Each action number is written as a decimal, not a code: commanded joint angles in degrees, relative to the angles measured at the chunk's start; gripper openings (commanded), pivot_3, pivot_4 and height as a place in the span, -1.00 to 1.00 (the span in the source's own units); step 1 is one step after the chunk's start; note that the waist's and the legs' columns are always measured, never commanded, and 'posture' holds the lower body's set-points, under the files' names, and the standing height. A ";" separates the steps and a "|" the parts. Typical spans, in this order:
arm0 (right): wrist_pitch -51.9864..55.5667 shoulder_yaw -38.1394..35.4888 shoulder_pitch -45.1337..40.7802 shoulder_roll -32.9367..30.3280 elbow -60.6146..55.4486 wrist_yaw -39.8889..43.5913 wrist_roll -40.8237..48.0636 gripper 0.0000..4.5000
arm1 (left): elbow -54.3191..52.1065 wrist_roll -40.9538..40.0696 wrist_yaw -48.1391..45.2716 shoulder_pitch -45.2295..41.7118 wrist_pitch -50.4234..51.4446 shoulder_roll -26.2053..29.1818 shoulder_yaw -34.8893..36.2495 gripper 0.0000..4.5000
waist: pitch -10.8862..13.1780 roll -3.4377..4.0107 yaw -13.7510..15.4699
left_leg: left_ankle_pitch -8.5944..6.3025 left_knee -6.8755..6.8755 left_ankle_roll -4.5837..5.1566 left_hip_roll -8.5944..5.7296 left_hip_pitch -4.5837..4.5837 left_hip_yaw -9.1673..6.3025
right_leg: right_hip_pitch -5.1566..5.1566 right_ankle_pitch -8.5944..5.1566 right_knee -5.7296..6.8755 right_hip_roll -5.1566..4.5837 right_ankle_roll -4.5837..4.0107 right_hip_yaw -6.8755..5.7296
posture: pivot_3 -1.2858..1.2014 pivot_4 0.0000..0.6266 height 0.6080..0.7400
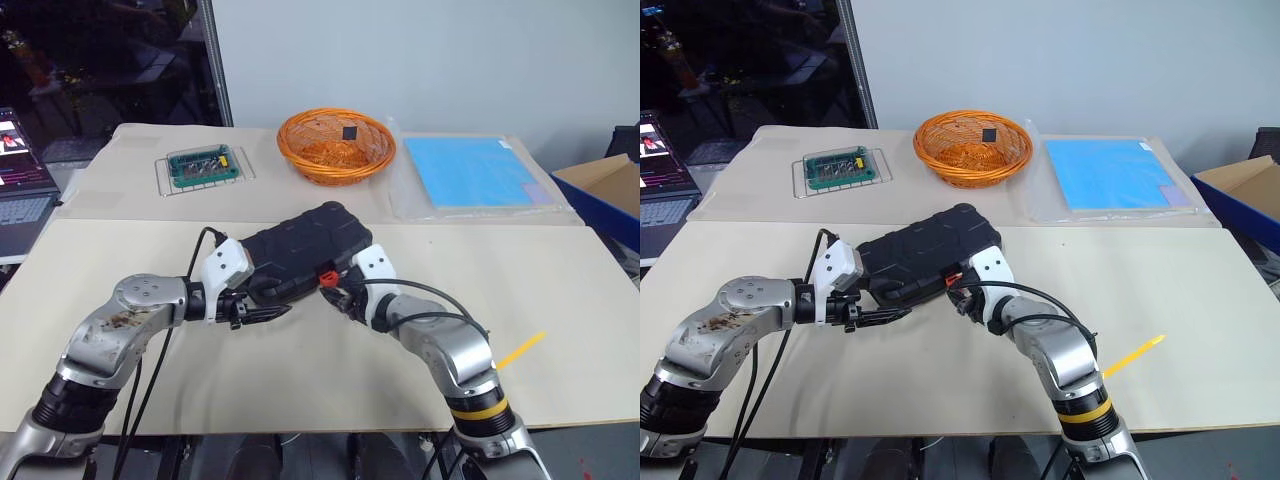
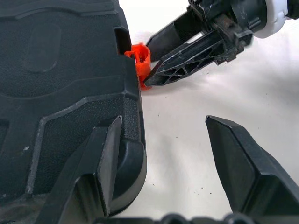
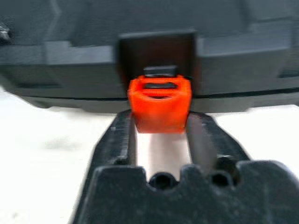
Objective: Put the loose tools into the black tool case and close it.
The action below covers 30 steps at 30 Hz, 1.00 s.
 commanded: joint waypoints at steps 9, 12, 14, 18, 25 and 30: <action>-2.97 3.81 -5.29 -1.21 -3.64 0.65 -3.63 -0.48 | -0.33 0.70 -0.04 2.07 0.06 0.03 -0.33 0.37 | 0.00 0.00 0.00 | 0.00 0.00 0.00 0.00 0.00 0.01 | -0.02 0.00 0.00 -0.01 -0.01 0.00 | 0.03 -0.52 1.00; -3.45 4.36 -6.12 -0.78 -1.66 0.82 -4.40 -0.48 | -0.67 0.68 0.05 2.27 0.17 -0.04 -0.33 0.37 | 0.00 0.00 -0.19 | 0.00 -0.01 0.00 0.00 0.00 0.00 | -0.03 0.00 0.01 0.00 -0.01 0.00 | 0.03 -0.52 1.00; -3.23 4.06 -6.54 -0.30 -0.50 1.31 -4.16 -0.48 | -0.72 0.76 0.18 2.29 0.22 -0.16 -0.40 0.37 | 0.00 0.00 -0.39 | 0.00 0.00 0.00 0.01 0.00 0.01 | -0.03 0.00 0.01 0.01 -0.01 0.00 | 0.03 -0.52 1.00; -3.49 2.19 -6.55 0.99 2.01 3.33 -1.93 -0.02 | -1.11 0.76 0.59 2.49 0.42 -0.48 -0.69 0.37 | 0.00 0.00 -0.72 | 0.00 0.00 0.00 0.04 0.05 0.00 | 0.00 0.00 0.02 0.03 -0.01 0.00 | 0.03 -0.52 1.00; 1.16 -2.68 -2.28 -3.60 -7.59 6.33 1.95 0.53 | -0.93 0.65 0.81 2.51 0.83 -0.66 -0.37 0.37 | 0.00 0.01 -1.00 | 0.00 -0.01 0.00 0.03 0.05 0.00 | 0.01 0.01 0.03 0.00 -0.01 0.00 | 0.03 -0.52 1.00; 4.07 -4.16 0.42 -4.84 -11.03 6.61 4.51 0.30 | -0.64 0.85 0.77 2.81 0.65 -0.49 -0.14 0.37 | -0.01 0.01 -0.70 | -0.01 -0.01 0.00 0.00 0.06 0.00 | 0.04 -0.03 -0.01 -0.05 0.03 -0.02 | 0.03 -0.52 1.00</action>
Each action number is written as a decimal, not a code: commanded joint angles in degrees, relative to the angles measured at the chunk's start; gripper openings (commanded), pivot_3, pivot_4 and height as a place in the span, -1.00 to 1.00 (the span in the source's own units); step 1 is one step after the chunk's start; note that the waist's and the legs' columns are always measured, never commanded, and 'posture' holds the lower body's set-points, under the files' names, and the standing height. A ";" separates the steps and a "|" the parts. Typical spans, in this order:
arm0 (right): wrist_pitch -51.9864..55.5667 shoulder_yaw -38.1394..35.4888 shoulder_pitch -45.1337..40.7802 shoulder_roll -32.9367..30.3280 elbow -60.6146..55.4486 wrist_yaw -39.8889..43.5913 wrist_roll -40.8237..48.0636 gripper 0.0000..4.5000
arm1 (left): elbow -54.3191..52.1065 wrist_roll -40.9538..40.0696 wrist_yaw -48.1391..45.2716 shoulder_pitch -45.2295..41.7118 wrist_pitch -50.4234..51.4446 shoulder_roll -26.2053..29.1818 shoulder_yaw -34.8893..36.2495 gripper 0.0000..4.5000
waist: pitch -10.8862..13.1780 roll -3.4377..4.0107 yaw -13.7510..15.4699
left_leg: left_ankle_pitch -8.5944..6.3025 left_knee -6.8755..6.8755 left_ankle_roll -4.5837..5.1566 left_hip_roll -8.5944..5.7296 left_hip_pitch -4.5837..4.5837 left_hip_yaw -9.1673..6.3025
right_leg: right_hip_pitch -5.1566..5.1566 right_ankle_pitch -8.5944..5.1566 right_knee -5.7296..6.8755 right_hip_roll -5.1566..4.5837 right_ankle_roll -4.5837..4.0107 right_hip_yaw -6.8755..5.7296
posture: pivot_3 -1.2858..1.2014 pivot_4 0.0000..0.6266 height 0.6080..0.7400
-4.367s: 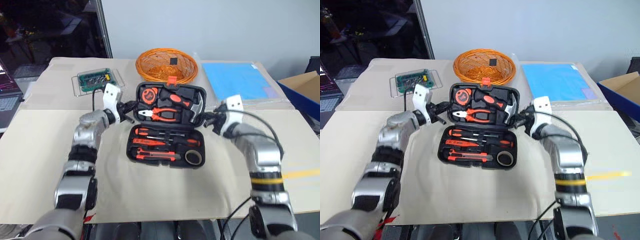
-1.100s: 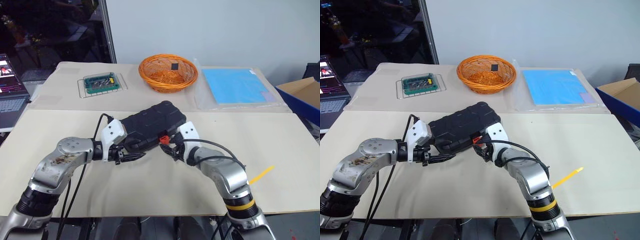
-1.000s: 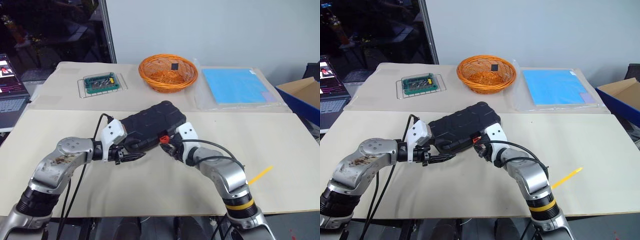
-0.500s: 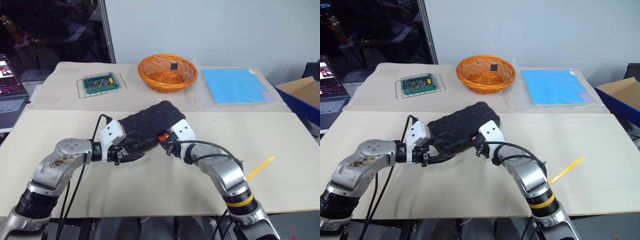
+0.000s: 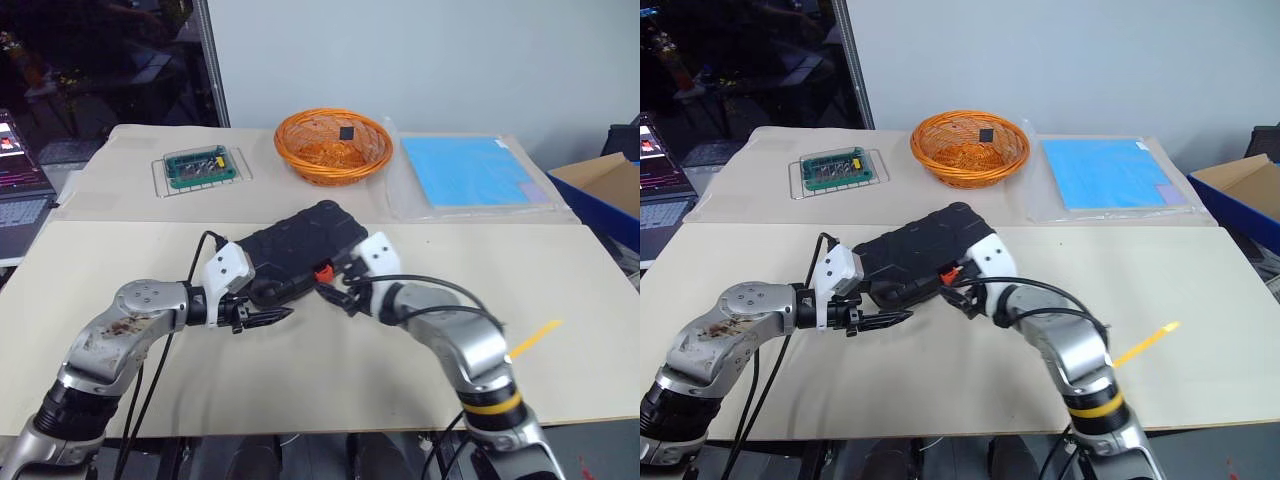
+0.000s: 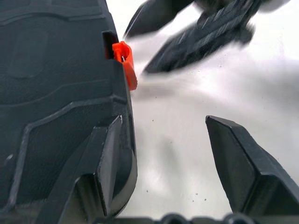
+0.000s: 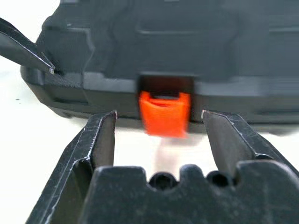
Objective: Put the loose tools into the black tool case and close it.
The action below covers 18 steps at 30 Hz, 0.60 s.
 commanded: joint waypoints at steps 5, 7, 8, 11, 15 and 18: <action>-1.99 0.82 -1.36 3.72 4.14 -1.69 0.32 -0.42 | 1.46 1.22 -0.34 0.28 1.10 0.40 -0.98 0.37 | 0.00 0.00 -0.53 | 0.00 0.00 0.00 0.04 0.06 0.00 | 0.00 -0.03 0.03 0.05 0.04 0.00 | 0.03 -0.52 1.00; -6.58 2.18 -3.99 5.38 11.09 -2.73 -2.27 -0.69 | 1.39 1.25 -0.36 -0.09 1.38 0.43 -1.13 0.37 | 0.00 0.00 -0.60 | 0.00 0.00 0.00 0.02 0.08 0.02 | 0.01 -0.04 0.03 0.01 0.06 0.00 | 0.03 -0.52 1.00; -8.42 2.60 -4.99 5.99 13.71 -3.23 -3.35 -0.87 | 1.37 1.27 -0.39 -0.20 1.46 0.45 -1.18 0.37 | 0.00 0.00 -0.69 | 0.00 0.00 0.00 0.02 0.09 0.02 | 0.02 -0.04 0.02 0.01 0.06 0.00 | 0.03 -0.52 1.00; -12.17 2.76 -6.88 7.61 19.14 -3.66 -4.76 -0.98 | 1.36 1.20 -0.52 -0.50 1.61 0.45 -1.20 0.37 | -0.01 -0.01 -0.93 | 0.01 0.00 0.00 0.02 0.08 0.02 | 0.01 -0.02 0.02 0.02 0.06 0.00 | 0.03 -0.52 1.00; -14.94 1.99 -6.83 8.32 20.81 -3.04 -4.96 -0.98 | 1.35 1.16 -0.22 -0.54 2.14 0.33 -1.08 0.37 | 0.00 0.00 -1.04 | 0.01 -0.01 0.00 0.04 0.07 0.02 | -0.02 -0.02 0.04 0.05 0.06 0.01 | 0.03 -0.52 1.00; -14.22 1.55 -4.15 6.30 15.88 -0.60 -3.21 -0.98 | 1.63 1.28 0.44 -0.53 2.64 0.15 -0.93 0.37 | 0.00 0.00 -0.99 | 0.00 -0.02 0.00 0.04 0.07 0.01 | -0.01 -0.01 0.04 0.05 0.03 0.02 | 0.03 -0.52 1.00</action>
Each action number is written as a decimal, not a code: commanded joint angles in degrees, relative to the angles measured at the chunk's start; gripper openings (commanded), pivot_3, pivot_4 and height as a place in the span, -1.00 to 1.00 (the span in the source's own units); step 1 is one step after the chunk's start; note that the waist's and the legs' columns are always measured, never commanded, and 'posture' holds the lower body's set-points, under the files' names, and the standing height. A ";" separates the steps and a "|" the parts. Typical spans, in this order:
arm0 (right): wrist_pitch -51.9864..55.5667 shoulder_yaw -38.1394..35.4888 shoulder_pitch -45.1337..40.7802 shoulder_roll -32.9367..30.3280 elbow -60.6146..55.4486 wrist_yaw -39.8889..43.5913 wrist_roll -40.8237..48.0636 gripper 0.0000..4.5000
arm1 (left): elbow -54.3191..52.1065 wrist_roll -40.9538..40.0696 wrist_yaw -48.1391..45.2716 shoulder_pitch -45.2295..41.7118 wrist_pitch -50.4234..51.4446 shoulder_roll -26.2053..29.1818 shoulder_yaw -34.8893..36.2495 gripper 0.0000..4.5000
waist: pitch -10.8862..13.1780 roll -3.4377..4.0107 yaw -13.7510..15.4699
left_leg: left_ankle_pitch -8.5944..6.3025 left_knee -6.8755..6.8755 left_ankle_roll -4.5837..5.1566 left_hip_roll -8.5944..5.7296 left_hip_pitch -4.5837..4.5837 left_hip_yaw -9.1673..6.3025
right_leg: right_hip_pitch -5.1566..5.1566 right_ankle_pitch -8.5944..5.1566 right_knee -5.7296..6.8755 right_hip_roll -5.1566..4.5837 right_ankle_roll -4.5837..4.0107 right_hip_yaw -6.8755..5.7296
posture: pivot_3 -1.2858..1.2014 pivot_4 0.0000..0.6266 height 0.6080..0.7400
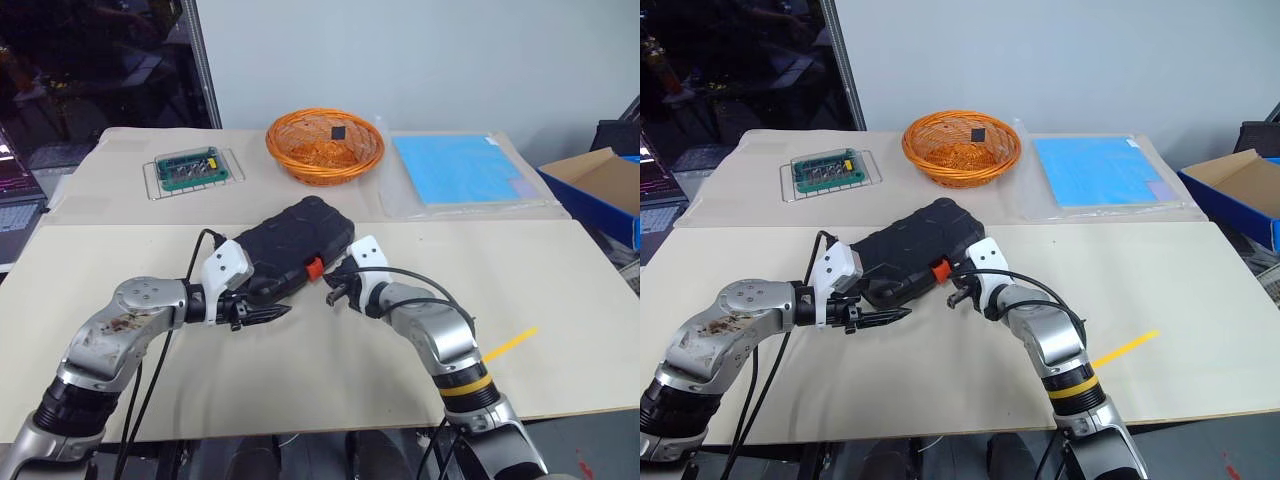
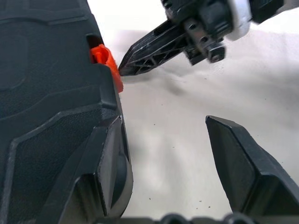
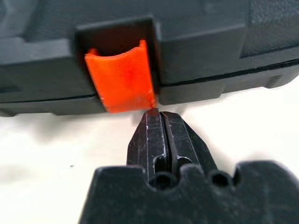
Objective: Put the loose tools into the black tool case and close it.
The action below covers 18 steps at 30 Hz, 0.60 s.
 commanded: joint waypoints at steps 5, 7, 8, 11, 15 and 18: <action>-0.01 -2.56 4.95 -4.34 -15.28 7.02 6.16 -0.98 | 1.55 0.76 1.62 0.88 2.49 -0.48 -0.37 0.37 | 0.00 0.00 0.17 | 0.00 -0.01 0.00 -0.04 -0.04 -0.01 | 0.02 -0.02 -0.02 -0.04 0.02 0.00 | 0.03 -0.52 1.00; -0.33 -2.99 4.93 -4.32 -15.81 7.21 6.78 -0.98 | 1.52 0.97 1.87 1.12 2.42 -0.55 -0.47 0.37 | 0.00 0.00 0.14 | 0.00 0.00 0.00 -0.03 -0.02 0.00 | 0.01 -0.04 -0.02 -0.04 0.07 0.00 | 0.03 -0.52 1.00; -1.30 -3.31 3.91 -3.52 -14.62 6.46 6.52 -0.98 | 1.41 0.96 2.06 1.26 2.46 -0.65 -0.50 0.37 | 0.00 0.00 0.14 | 0.00 0.00 0.00 -0.01 0.02 0.00 | 0.02 -0.06 -0.02 -0.03 0.09 0.00 | 0.03 -0.52 1.00; -3.77 -3.05 0.78 -1.32 -10.26 4.74 5.02 -0.98 | 1.16 0.91 2.45 1.51 2.47 -0.78 -0.48 0.37 | 0.00 0.00 0.05 | 0.00 0.00 0.00 0.02 0.09 0.01 | 0.03 -0.06 0.00 -0.01 0.09 -0.01 | 0.03 -0.52 1.00; -6.80 -1.81 -2.08 0.33 -3.83 3.60 2.32 -0.98 | 0.72 0.80 2.78 1.86 2.68 -0.74 -0.17 0.37 | 0.00 0.00 0.13 | 0.00 -0.01 -0.01 0.03 0.12 0.04 | 0.04 -0.04 0.00 -0.02 0.06 -0.01 | 0.03 -0.52 1.00; -6.92 -0.32 -2.72 0.45 -0.01 3.72 0.61 -0.98 | -0.01 0.64 3.01 2.42 2.94 -0.64 0.12 0.37 | 0.00 0.00 0.13 | -0.01 -0.02 -0.01 0.00 0.10 0.05 | 0.05 0.01 -0.02 -0.05 -0.04 0.00 | 0.03 -0.52 1.00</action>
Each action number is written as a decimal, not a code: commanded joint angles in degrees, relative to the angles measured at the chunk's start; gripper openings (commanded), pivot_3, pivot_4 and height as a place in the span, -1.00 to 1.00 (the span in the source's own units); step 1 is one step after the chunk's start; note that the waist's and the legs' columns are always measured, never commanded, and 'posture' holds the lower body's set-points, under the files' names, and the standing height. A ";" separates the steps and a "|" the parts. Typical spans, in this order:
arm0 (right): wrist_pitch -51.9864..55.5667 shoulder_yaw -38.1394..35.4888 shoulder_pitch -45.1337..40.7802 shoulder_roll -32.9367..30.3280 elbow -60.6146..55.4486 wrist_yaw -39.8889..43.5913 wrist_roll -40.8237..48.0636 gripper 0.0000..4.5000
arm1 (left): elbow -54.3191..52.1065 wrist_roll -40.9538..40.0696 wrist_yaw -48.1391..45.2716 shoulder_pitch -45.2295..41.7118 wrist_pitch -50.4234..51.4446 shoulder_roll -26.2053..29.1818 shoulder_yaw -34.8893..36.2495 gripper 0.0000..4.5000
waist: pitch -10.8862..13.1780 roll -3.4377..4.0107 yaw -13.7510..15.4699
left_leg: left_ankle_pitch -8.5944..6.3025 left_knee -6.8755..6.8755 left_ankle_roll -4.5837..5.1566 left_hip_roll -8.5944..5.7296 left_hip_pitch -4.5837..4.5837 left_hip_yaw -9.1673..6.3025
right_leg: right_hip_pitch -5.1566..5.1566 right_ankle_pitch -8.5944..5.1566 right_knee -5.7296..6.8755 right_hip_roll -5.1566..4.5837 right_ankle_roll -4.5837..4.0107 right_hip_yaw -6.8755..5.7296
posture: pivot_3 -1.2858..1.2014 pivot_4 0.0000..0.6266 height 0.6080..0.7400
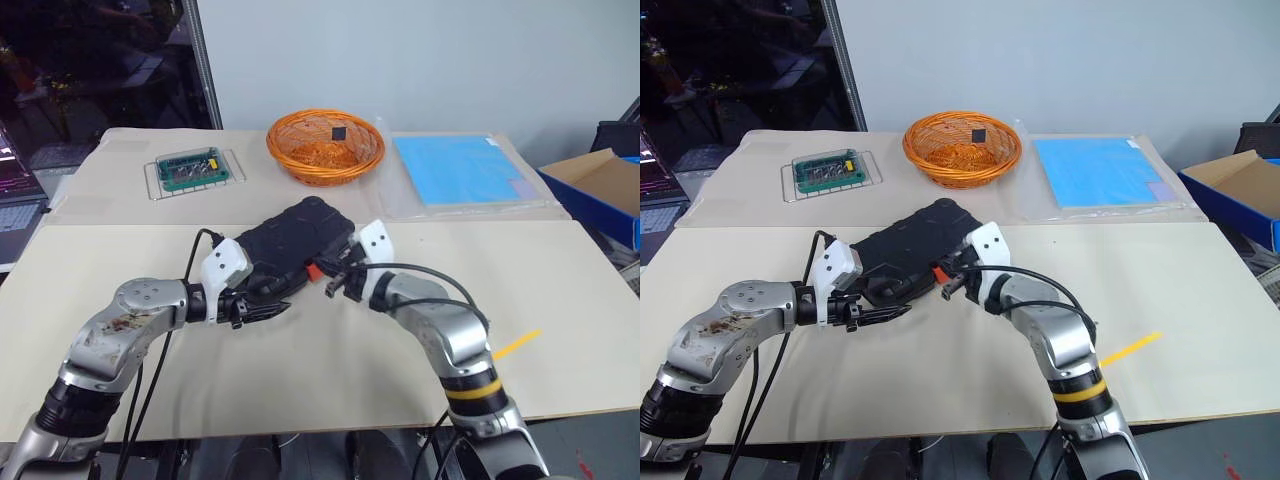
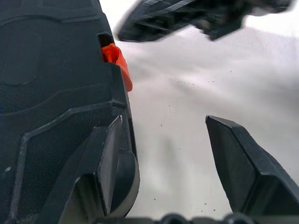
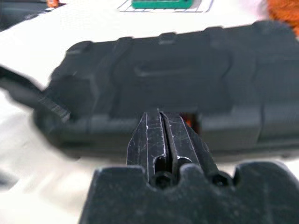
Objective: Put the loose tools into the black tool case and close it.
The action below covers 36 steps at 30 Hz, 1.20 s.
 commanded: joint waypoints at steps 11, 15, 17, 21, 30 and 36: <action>-5.26 6.89 0.76 -1.50 9.26 0.62 -8.09 -0.98 | 0.19 0.75 1.37 2.27 2.07 0.02 -0.58 0.37 | -0.39 0.00 -0.13 | 0.00 -0.04 0.00 0.02 0.20 0.03 | 0.11 -0.08 0.01 -0.01 0.04 0.00 | 0.03 -0.52 1.00; -11.65 9.40 1.12 -1.12 15.17 -0.19 -12.27 -0.98 | 0.42 0.77 1.74 2.16 2.19 -0.32 -0.63 0.37 | -0.55 -0.02 -0.40 | -0.01 -0.11 -0.02 0.05 0.62 0.06 | 0.26 -0.30 -0.01 -0.01 -0.11 0.01 | 0.03 -0.52 1.00; -14.48 10.43 1.78 -1.06 18.06 -0.76 -14.27 -0.98 | 0.90 0.96 1.91 1.98 2.09 -0.57 -0.64 0.37 | -0.56 -0.02 -0.46 | -0.26 -0.18 -0.43 0.06 0.95 0.06 | 0.49 -0.49 -0.01 -0.05 -0.23 0.01 | 0.03 -0.52 1.00; -17.93 10.99 3.29 -1.81 19.80 -0.37 -16.27 -0.98 | 1.85 1.14 2.30 1.51 1.77 -1.27 -0.79 0.37 | -0.72 -0.08 -0.49 | -0.35 -0.67 -0.56 0.04 1.82 0.04 | 1.08 -0.57 -0.30 -0.22 -0.30 -0.03 | 0.03 -0.52 1.00; -26.52 1.21 5.64 -2.01 3.86 1.06 -9.53 -0.98 | 0.49 0.50 4.12 4.20 -5.01 -5.42 2.99 0.37 | -0.78 0.04 0.23 | -0.33 -0.85 -0.55 0.03 1.55 0.00 | 0.93 -0.55 -0.34 -0.32 -0.32 -0.02 | 0.03 -0.52 1.00; -17.90 -4.93 12.04 -11.23 -13.95 9.52 -0.56 -0.74 | -3.39 -5.64 3.37 7.25 -5.89 -7.91 9.08 0.37 | -0.68 0.02 0.50 | -0.03 -0.81 -0.08 -0.04 0.03 0.11 | -0.18 -0.12 -0.32 -0.21 -0.13 0.00 | 0.03 -0.52 1.00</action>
